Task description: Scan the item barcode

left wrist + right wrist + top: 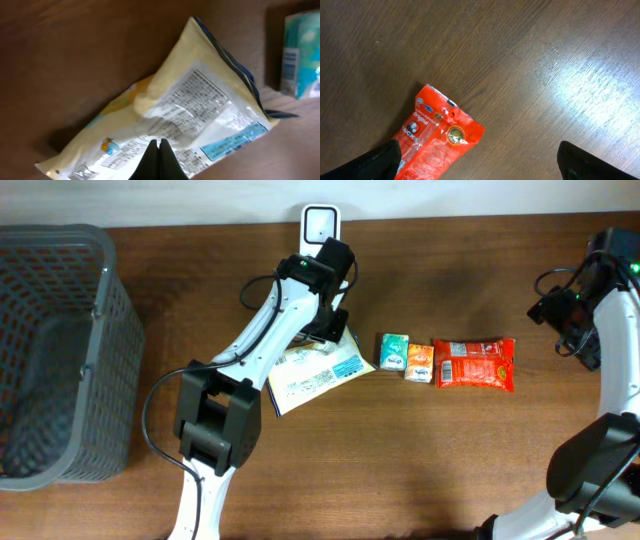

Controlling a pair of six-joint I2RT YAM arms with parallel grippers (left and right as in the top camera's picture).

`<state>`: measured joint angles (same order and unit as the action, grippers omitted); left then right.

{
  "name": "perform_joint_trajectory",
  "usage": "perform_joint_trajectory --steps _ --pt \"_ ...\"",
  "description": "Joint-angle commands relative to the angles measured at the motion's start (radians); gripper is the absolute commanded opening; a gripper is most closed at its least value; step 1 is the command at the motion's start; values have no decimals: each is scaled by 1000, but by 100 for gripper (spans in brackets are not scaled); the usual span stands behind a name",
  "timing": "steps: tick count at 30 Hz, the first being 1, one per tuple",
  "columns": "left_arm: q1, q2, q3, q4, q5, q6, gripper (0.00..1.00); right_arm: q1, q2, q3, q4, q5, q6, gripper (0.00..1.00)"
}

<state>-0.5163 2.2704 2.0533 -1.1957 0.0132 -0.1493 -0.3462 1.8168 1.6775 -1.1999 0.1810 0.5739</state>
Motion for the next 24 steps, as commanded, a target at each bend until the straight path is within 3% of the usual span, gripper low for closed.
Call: perform_joint_trajectory --steps 1,3,5,7,9,10,12,14,17,21,24 --pt "-14 8 -92 59 51 7 0 -1 -11 10 0 2 0 99" --pt "-35 9 -245 312 51 -20 0 -1 -11 10 0 2 0 99" --pt "-37 9 -315 405 52 -21 4 -1 -11 10 0 2 0 99" --pt "-34 0 -261 342 51 -21 0 -1 -11 10 0 2 0 99" --pt "-24 -33 -111 158 51 -20 0 -1 -11 10 0 2 0 99" --pt "-18 -50 -51 85 51 -20 1 -1 -11 10 0 2 0 99" --pt "-18 -82 33 -135 41 -20 16 -1 -11 10 0 2 0 99" --pt "-13 -79 -26 -239 -42 -21 12 -1 -11 10 0 2 0 99" --pt "-11 -79 -205 -166 -43 -21 14 -1 -11 10 0 2 0 99" --pt "-4 -79 -425 103 -143 -21 13 -1 -11 10 0 2 0 99" --pt "34 -81 -305 -8 -300 -21 10 -1 -11 10 0 2 0 99"
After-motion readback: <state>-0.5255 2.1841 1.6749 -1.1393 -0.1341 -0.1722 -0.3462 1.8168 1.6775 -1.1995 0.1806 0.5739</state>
